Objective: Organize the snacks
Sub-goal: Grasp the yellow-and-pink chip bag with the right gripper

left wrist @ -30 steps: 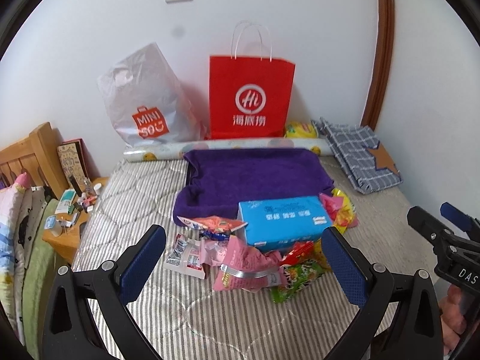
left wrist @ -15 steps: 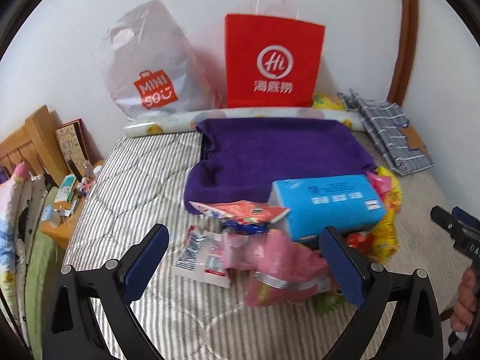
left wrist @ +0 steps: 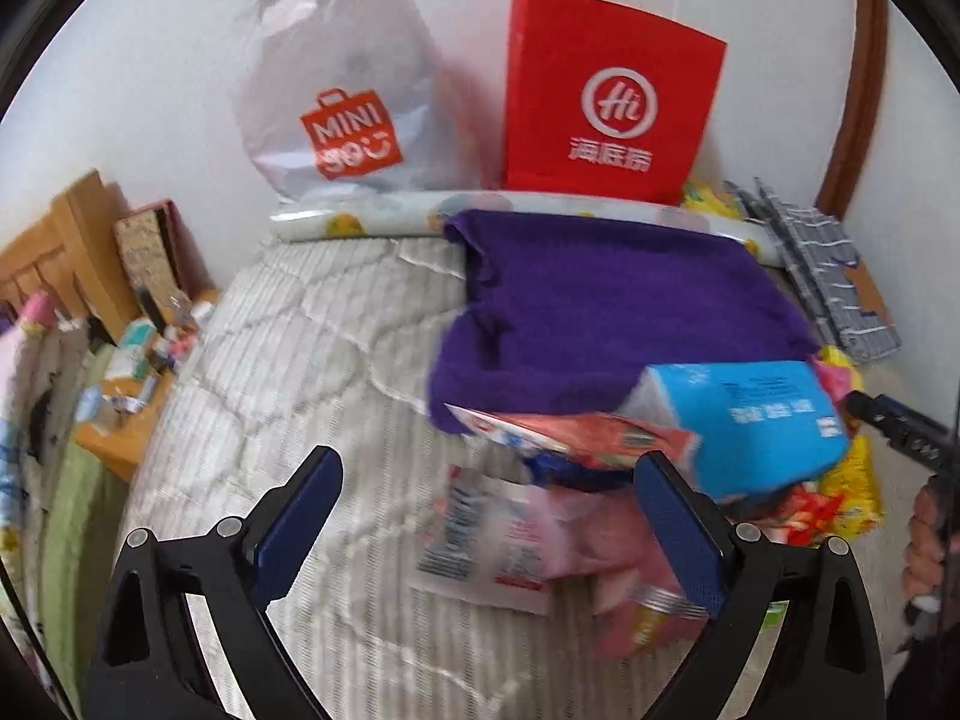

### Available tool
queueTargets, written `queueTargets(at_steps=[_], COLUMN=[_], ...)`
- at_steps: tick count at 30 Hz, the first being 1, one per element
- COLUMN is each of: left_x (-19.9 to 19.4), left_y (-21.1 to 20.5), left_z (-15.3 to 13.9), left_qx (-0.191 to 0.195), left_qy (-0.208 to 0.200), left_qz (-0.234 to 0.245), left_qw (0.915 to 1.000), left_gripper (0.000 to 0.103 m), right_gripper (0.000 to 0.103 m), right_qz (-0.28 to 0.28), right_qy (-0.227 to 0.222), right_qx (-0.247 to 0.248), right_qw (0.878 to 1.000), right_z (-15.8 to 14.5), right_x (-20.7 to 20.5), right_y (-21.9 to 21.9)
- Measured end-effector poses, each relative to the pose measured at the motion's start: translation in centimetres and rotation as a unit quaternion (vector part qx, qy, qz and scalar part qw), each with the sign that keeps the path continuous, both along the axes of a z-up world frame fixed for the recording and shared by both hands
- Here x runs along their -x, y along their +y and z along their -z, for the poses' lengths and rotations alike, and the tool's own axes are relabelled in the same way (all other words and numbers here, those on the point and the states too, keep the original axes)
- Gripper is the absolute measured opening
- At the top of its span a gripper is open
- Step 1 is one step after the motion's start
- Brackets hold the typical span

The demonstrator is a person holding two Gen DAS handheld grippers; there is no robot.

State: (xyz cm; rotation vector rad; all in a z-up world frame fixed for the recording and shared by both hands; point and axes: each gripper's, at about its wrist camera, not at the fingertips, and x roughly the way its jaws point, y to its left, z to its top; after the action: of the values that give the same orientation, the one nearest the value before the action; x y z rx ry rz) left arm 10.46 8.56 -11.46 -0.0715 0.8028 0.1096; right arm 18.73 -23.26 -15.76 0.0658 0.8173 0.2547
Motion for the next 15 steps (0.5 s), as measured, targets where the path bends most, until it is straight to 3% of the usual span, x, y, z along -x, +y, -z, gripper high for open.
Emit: queueTargets(at_steps=[5, 10, 15], left_x=[-0.3, -1.0, -1.7], left_y=[1.2, 1.6, 2.6], left_z=[0.4, 1.0, 2.5], left_qx=[0.030, 0.031, 0.022], left_qy=[0.006, 0.021, 0.052], left_qz=[0.027, 0.023, 0.012], left_qw=[0.9992, 0.9990, 0.9983], left_gripper=[0.098, 0.098, 0.097], right_gripper=[0.077, 0.079, 0.067], right_qz=[-0.029, -0.041, -0.057], right_qy=[0.021, 0.025, 0.017], right_qx=[-0.008, -0.011, -0.002], right_qw=[0.999, 0.999, 0.998], right_z=[1.2, 2.0, 1.9], right_x=[-1.6, -2.5, -2.2], right_y=[0.4, 0.5, 0.5])
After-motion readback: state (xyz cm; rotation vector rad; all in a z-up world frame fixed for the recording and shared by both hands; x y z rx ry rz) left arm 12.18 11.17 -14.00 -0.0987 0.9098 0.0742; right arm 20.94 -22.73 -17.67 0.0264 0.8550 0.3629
